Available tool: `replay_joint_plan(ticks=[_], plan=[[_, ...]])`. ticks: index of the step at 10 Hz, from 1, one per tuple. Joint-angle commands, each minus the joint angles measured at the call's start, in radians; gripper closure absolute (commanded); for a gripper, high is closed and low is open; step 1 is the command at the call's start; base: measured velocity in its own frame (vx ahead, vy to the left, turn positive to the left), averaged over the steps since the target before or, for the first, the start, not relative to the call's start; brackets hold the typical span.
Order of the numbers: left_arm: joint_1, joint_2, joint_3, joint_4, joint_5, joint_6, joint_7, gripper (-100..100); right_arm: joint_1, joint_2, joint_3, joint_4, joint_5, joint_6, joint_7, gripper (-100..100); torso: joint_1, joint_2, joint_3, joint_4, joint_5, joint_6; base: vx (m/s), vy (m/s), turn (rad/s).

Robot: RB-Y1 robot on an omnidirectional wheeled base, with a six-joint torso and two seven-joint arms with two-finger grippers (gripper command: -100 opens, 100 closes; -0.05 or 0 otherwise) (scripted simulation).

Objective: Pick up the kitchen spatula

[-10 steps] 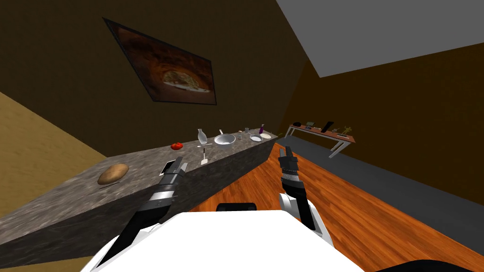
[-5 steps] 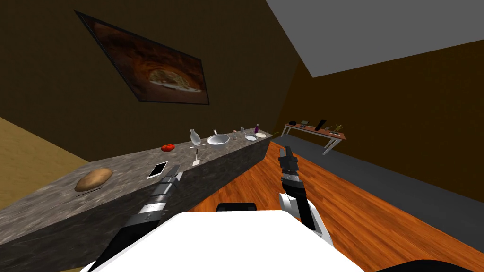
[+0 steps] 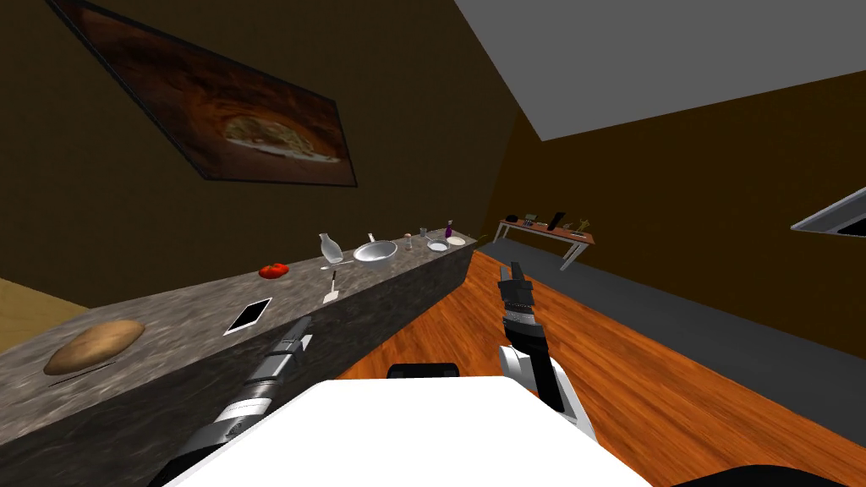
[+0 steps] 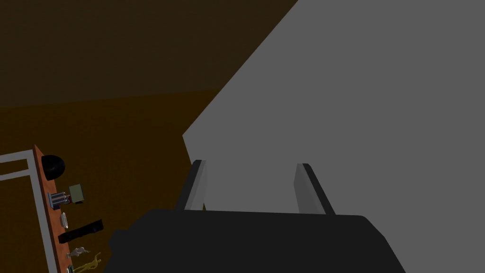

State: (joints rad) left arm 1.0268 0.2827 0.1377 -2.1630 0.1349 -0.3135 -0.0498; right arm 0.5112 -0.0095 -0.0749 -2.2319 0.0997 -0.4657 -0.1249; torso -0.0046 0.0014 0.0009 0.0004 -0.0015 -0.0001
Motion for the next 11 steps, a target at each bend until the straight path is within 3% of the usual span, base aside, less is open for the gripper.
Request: replay_joint_plan(ticks=[1, 2, 4, 8, 11], plan=[[0.050, 0.022, 0.011, 0.008, 0.018, 0.030, 0.003, -100, 0.000, 0.000, 0.000, 0.000, 0.000, 0.000, 0.000, 0, 0.000, 0.000, 0.000, 0.000, 0.000, 0.000, 0.029, -0.092, -0.150], [0.083, 0.039, 0.016, 0.021, 0.032, 0.046, 0.002, -100, 0.000, 0.000, 0.000, 0.000, 0.000, 0.000, 0.000, 0, -0.001, -0.001, -0.001, 0.000, 0.000, 0.000, 0.029, -0.142, -0.247], [0.099, 0.039, 0.016, 0.021, 0.032, 0.046, 0.002, -100, 0.000, 0.000, 0.000, 0.000, 0.000, 0.000, 0.000, 0, -0.002, -0.001, 0.000, 0.000, 0.000, 0.000, 0.013, -0.078, -0.040], [0.235, 0.099, 0.030, 0.061, 0.081, 0.098, -0.004, -100, 0.000, 0.000, 0.000, 0.000, 0.000, 0.000, 0.000, 0, 0.000, -0.003, -0.002, -0.001, 0.000, 0.000, 0.049, -0.075, -0.197], [0.281, 0.122, 0.034, 0.075, 0.099, 0.115, -0.007, -100, 0.000, 0.000, 0.000, 0.000, 0.000, 0.000, 0.000, 0, 0.003, -0.003, -0.002, -0.001, 0.001, 0.001, 0.053, -0.030, -0.142]])
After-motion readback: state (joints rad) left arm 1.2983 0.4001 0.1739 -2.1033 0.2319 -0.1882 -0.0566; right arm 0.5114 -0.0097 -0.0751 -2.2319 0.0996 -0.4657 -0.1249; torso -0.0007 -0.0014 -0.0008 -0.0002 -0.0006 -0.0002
